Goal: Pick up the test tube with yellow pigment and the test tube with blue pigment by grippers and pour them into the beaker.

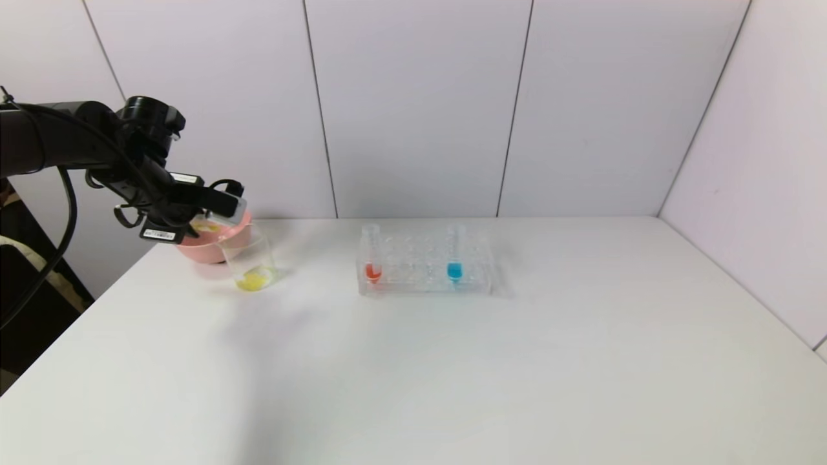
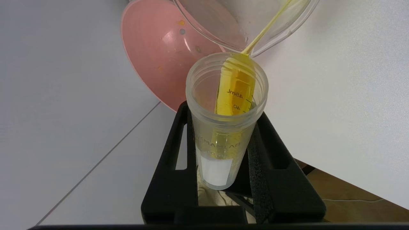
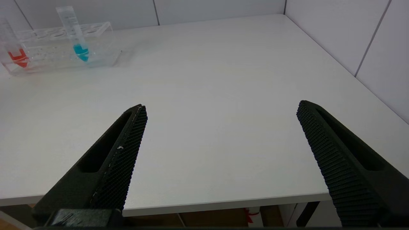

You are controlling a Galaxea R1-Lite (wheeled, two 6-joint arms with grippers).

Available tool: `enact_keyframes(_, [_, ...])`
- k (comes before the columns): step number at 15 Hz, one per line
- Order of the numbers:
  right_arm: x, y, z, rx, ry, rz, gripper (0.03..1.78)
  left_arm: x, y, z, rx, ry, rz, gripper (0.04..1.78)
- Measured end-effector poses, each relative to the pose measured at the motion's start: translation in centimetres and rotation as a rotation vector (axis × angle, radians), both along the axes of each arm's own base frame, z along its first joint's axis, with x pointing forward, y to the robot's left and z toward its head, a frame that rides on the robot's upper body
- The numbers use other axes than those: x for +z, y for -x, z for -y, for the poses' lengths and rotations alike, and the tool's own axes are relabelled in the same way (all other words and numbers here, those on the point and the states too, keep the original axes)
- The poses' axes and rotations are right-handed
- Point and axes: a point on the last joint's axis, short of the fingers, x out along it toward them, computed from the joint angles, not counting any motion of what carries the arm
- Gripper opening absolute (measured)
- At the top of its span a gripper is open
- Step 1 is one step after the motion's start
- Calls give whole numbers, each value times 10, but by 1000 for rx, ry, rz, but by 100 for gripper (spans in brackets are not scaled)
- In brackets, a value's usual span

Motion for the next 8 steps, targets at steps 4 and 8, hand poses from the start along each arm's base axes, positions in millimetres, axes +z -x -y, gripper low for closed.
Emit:
enact_keyframes(4, [0,0,0,0,0,0,171,0,0,2,10,-15,-2,47])
enact_keyframes(8, [0,0,0,0,0,0,171,0,3,8,30,-26,-23,47])
